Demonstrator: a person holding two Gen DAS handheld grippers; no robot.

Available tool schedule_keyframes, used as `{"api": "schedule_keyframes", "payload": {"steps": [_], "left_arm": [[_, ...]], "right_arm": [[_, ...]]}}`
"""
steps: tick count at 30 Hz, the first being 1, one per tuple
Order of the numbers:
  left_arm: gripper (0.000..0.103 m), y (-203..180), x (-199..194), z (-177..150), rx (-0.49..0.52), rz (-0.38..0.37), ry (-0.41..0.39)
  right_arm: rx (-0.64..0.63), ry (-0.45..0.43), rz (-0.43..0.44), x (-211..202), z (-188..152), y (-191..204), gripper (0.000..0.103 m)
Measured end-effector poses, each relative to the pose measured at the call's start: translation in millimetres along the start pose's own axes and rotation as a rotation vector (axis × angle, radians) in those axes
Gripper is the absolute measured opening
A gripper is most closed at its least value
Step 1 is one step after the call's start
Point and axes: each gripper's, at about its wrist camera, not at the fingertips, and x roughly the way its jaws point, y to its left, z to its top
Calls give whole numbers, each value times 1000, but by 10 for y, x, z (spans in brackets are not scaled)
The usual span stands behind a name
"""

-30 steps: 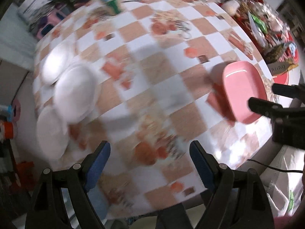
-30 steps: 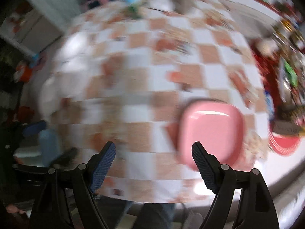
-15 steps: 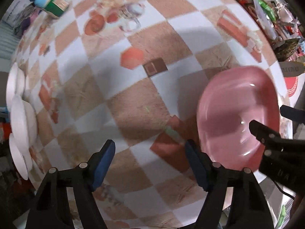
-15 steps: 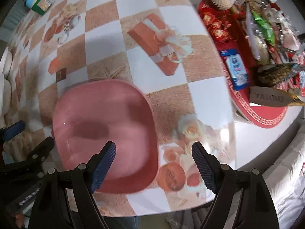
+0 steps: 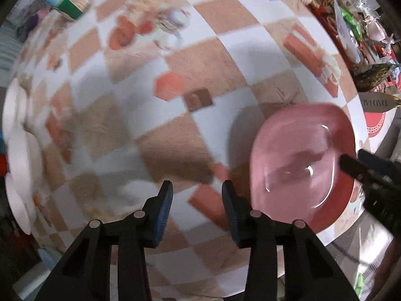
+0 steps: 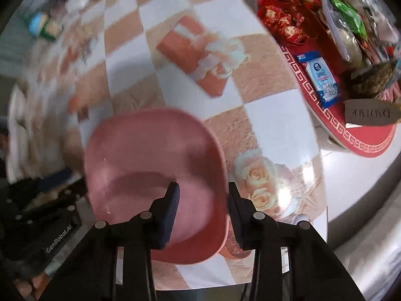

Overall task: Organize plates and bowls
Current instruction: 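Grasp the pink plate rim with the left gripper while the right gripper grasps its opposite rim, then carry the pink plate with both grippers onto the blue plate and open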

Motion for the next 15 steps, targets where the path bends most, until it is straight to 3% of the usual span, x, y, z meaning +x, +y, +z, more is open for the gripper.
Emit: {"api": "schedule_keyframes", "payload": {"steps": [3, 12, 14, 15], "left_arm": [[56, 125, -76, -3, -11, 11, -33], [58, -308, 274, 180, 58, -14, 44], [46, -315, 268, 208, 53, -39, 38], [40, -322, 258, 220, 64, -37, 35]], "right_arm": [[-13, -23, -19, -97, -37, -82, 58], [1, 28, -19, 136, -50, -59, 58], [-1, 31, -31, 159, -37, -49, 56], [-6, 34, -24, 154, -43, -14, 47]]}}
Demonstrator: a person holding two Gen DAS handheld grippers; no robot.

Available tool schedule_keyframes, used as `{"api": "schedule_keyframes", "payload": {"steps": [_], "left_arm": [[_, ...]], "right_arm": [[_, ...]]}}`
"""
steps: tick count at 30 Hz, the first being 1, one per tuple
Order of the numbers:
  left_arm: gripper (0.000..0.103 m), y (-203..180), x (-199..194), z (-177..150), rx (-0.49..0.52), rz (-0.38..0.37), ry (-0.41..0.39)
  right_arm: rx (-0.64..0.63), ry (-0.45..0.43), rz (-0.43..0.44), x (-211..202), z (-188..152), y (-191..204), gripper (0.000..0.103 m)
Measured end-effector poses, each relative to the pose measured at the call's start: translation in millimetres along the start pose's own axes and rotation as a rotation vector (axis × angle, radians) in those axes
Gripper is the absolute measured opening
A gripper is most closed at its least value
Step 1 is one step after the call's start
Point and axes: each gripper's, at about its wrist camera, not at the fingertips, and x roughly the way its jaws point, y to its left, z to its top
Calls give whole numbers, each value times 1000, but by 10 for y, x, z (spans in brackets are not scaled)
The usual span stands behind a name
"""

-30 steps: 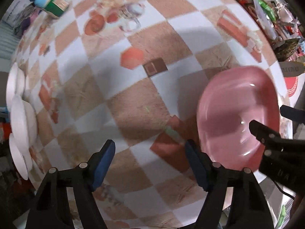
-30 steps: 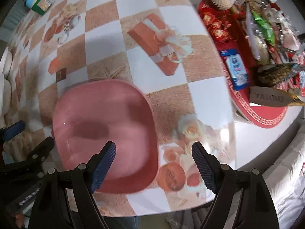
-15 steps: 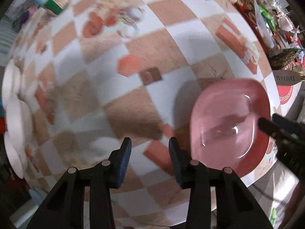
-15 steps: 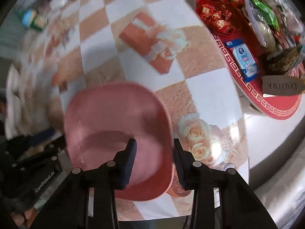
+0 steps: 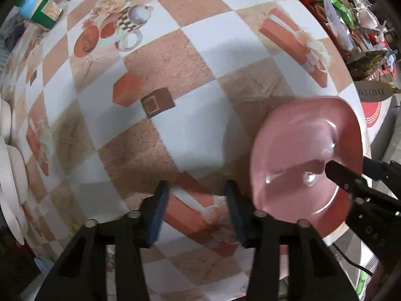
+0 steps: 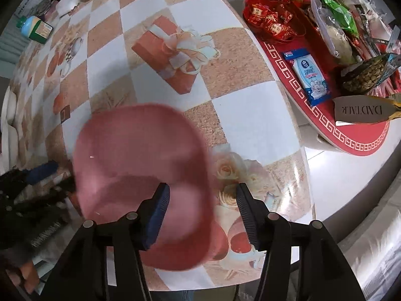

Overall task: Organize plates and bowls
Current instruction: 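Carry the pink plate with both grippers onto the blue plate and open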

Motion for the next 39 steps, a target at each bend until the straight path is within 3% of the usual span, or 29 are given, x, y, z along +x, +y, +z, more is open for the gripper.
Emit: {"api": "schedule_keyframes", "payload": {"steps": [1, 2, 3, 5, 8, 12, 16, 22, 27, 31, 35, 37, 39], "left_arm": [[23, -7, -9, 1, 17, 5, -2], [0, -8, -10, -4, 29, 4, 1], [0, -10, 0, -23, 38, 16, 11], [0, 28, 12, -115, 32, 7, 17], [0, 234, -7, -345, 23, -12, 17], [0, 536, -24, -691, 32, 65, 28], [0, 1061, 44, -1038, -87, 45, 83], [0, 1750, -246, -1616, -186, 69, 37], [0, 2464, -476, -2171, -334, 106, 17], [0, 2938, -506, -2450, -471, 139, 11], [0, 3484, -430, -2979, -549, 169, 18], [0, 3634, -352, -3071, -562, 180, 17], [0, 3522, -377, -3180, -562, 188, 12]], "right_arm": [[-11, 0, -19, -4, -7, 37, 45], [-23, 5, -31, 1, -13, 65, 37], [-25, 11, -20, 2, -19, 87, 27], [7, 44, 51, 55, -19, 60, 19], [-6, 58, 65, 42, -106, 214, 19], [-71, 92, 97, 10, -280, 653, 19], [-154, 135, 118, 48, -474, 1171, 19], [-258, 168, 162, -71, -737, 1949, 19], [-390, 166, 201, -281, -947, 2734, 19], [-486, 175, 235, -360, -1053, 3381, 19], [-529, 206, 275, -284, -1260, 3951, 19], [-550, 218, 278, -190, -1357, 4130, 19], [-558, 225, 269, -111, -1434, 4292, 19]]}}
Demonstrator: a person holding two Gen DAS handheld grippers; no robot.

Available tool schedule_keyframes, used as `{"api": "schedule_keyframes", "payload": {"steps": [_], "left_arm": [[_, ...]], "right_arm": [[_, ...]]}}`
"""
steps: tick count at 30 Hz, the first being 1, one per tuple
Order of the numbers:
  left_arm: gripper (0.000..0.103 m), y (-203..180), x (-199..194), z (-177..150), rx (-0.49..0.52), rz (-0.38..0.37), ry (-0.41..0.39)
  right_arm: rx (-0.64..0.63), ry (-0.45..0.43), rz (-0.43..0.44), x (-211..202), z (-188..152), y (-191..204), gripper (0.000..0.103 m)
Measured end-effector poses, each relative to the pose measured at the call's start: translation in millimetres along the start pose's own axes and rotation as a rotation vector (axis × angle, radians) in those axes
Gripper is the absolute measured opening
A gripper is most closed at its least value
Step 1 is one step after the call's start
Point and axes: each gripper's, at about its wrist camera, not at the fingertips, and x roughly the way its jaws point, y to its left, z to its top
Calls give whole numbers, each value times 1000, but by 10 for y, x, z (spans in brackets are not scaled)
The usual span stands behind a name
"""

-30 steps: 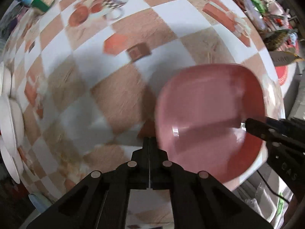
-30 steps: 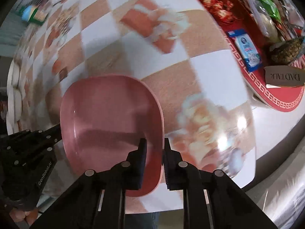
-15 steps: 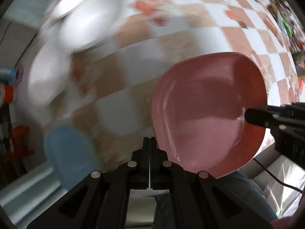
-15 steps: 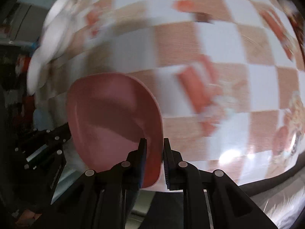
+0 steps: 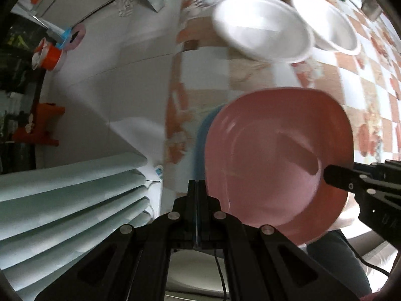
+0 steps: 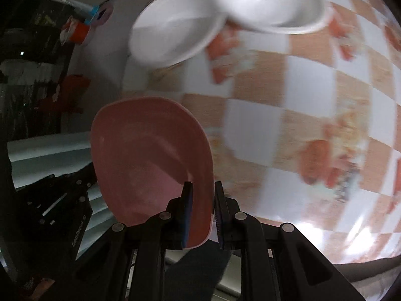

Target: Organize plates and bowls

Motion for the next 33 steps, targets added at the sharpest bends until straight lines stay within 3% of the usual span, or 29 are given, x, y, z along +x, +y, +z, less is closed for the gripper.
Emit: {"api": "schedule_keyframes", "payload": {"steps": [4, 7, 8, 9, 11, 14, 20, 25, 29, 33], "left_arm": [[14, 219, 74, 45, -1, -14, -26], [42, 269, -125, 30, 5, -58, -58], [51, 320, -201, 11, 8, -70, -72], [53, 381, -200, -6, 12, -83, -87], [57, 404, -296, 42, 21, -122, -111], [63, 259, -558, 128, 47, -174, -142], [64, -129, -910, 599, 92, -232, -188], [64, -415, -959, 1324, 84, -192, -242], [64, -706, -752, 1930, 84, -162, -207], [64, -962, -489, 2266, 115, -91, -182]], "right_arm": [[2, 10, -14, 153, 11, 6, 20], [-18, -7, -77, 124, -25, 7, 20], [-24, -17, -92, 91, -44, 15, 27], [-24, -27, -102, 26, -46, -8, 49], [-14, -49, -116, -148, -76, -139, 78], [16, -74, -160, -325, -143, -330, 78], [125, -133, -193, -721, -72, -831, 78], [184, -190, -213, -902, 327, -1103, 78], [239, -229, -215, -975, 773, -1294, 78], [246, -213, -202, -878, 1153, -1460, 78]]}}
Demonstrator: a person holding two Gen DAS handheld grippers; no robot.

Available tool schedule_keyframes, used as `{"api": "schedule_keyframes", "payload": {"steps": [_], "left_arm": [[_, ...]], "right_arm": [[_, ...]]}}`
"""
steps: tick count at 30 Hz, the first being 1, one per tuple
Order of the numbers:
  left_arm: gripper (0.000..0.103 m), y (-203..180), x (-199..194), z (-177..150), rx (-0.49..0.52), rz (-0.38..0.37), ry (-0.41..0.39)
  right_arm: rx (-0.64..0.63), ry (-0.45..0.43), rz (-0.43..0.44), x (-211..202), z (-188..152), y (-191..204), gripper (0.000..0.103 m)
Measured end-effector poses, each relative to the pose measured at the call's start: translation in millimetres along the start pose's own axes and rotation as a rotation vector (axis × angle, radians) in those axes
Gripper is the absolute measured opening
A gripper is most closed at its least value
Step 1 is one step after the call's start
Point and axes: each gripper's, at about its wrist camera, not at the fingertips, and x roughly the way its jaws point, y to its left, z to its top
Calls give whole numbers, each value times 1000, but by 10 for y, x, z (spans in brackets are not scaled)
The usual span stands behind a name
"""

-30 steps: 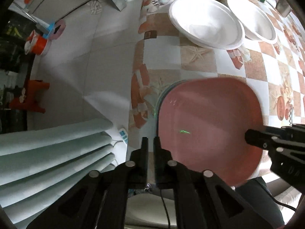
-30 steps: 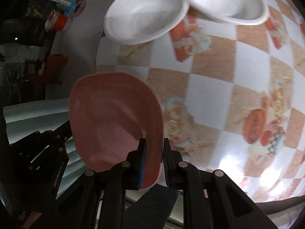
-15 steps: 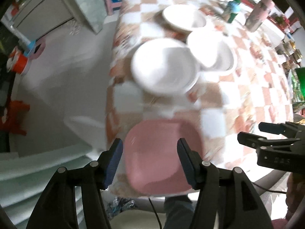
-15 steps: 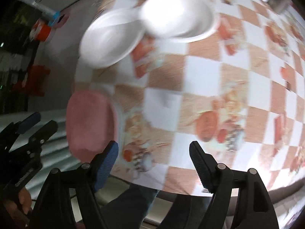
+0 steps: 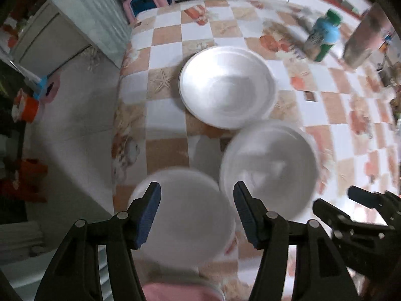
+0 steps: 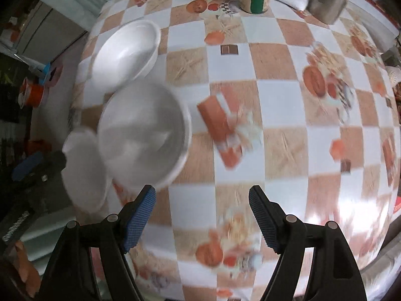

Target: Organize plates and bowls

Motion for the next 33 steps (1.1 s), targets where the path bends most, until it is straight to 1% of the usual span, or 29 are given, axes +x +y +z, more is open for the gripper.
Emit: {"api": "schedule_keyframes", "payload": {"steps": [3, 6, 7, 8, 9, 10, 11, 12, 13, 14, 16, 18, 21, 26, 28, 29, 31, 33], "left_arm": [[64, -87, 283, 149, 6, 0, 40], [64, -180, 515, 211, 34, 26, 88], [62, -214, 564, 218, 43, 25, 98], [53, -239, 592, 221, 47, 21, 108], [40, -273, 622, 214, 53, 2, 125], [33, -310, 644, 202, 57, -22, 145], [25, -339, 663, 192, 60, -40, 158], [24, -378, 674, 174, 62, -53, 168], [24, -413, 673, 152, 66, -45, 167], [24, -437, 669, 135, 69, -49, 168], [23, -524, 622, 68, 82, -59, 173], [23, -623, 521, -6, 101, -70, 154], [23, -847, 341, -231, 137, -79, 134], [23, -1172, 159, -753, 188, -124, 144], [23, -1276, 143, -964, 207, -144, 160], [23, -1328, 147, -1089, 215, -156, 173], [23, -1386, 178, -1251, 225, -169, 196], [26, -1420, 209, -1403, 237, -174, 214]], "right_arm": [[-8, 18, 14, 142, 173, -21, 78], [-13, 43, 25, 289, 288, -47, 78], [-14, 53, 33, 340, 325, -57, 78], [-17, 57, 39, 379, 350, -54, 72], [-22, 63, 55, 409, 367, -60, 56], [-23, 77, 74, 440, 378, -71, 47], [-19, 85, 99, 459, 388, -86, 36], [-11, 101, 134, 483, 396, -112, 29], [-7, 109, 167, 489, 395, -134, 23], [-13, 113, 166, 486, 378, -138, 15], [-19, 114, 162, 444, 352, -197, 15], [-17, 119, 174, 382, 277, -320, 15], [-37, 107, 159, 247, 107, -500, 15], [-45, 112, 112, 29, -397, -873, 15], [-39, 127, 99, 4, -580, -1006, 15], [-34, 138, 88, -11, -726, -1082, 15], [-30, 154, 69, -4, -947, -1169, 15], [-25, 170, 57, 24, -1101, -1231, 15]]}}
